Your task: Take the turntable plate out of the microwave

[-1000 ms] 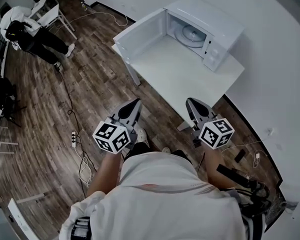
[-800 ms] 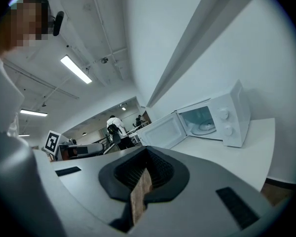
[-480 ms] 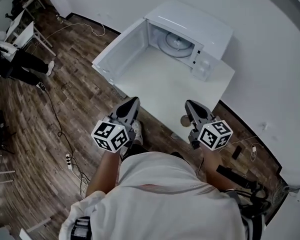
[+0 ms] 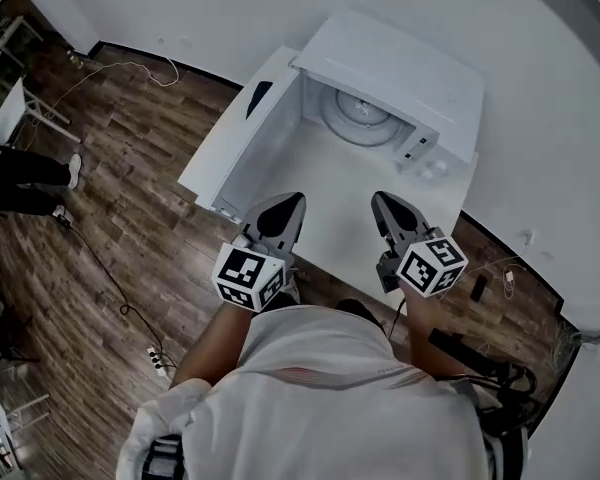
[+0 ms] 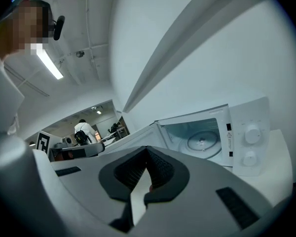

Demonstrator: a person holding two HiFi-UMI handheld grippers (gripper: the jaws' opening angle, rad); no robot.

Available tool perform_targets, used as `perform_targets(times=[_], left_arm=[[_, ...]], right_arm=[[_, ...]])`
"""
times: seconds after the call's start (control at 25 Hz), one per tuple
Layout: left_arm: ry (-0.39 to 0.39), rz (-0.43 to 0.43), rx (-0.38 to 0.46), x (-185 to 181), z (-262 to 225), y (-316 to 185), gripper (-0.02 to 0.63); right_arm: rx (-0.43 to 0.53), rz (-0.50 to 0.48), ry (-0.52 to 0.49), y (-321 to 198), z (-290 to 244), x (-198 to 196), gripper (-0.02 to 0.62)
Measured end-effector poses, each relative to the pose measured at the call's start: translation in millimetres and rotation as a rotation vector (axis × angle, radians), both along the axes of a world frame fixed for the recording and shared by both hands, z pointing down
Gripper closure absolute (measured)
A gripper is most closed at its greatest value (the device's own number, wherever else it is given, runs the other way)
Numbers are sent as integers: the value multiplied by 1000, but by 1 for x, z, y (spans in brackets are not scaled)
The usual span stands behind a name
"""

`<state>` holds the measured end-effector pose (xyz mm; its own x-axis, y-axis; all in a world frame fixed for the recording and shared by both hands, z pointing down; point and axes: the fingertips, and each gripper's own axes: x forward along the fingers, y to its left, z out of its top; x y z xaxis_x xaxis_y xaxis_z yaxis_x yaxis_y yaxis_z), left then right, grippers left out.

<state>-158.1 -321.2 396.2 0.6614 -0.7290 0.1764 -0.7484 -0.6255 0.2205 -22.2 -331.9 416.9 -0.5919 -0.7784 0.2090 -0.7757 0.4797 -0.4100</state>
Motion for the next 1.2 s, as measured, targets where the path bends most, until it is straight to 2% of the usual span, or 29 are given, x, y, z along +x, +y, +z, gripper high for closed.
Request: perform_targets(times=[0.08,0.24,0.4,0.56,0.72,0.92,1.08,1.2], left_arm=[[-13,45,18,2,1,-17,595],[39,117,-2,9,6,-43,595],[82,139,-49,22,17,-65,595],[86,155,-87,40,33,-82,595],[150,130,-171,56,56,-99,595],[192,98,-290,81,104,-127,595],[291,83,-422,103,142,-150,595],[386,43,-551,108,169,-166,595]], right_arm=[[12,40,9,-16,-3,-9,592],[4,111,18,-29,-5,-13,592],[-30,154,8,-36,6,4,592],[-32,157,-58,-53,18,15,592],[-64,156,-154,-76,43,25,592],[-186,195,-358,-109,93,39,591],[-286,243,-518,-128,137,51,591],[-317,266,-607,-143,157,55,572]])
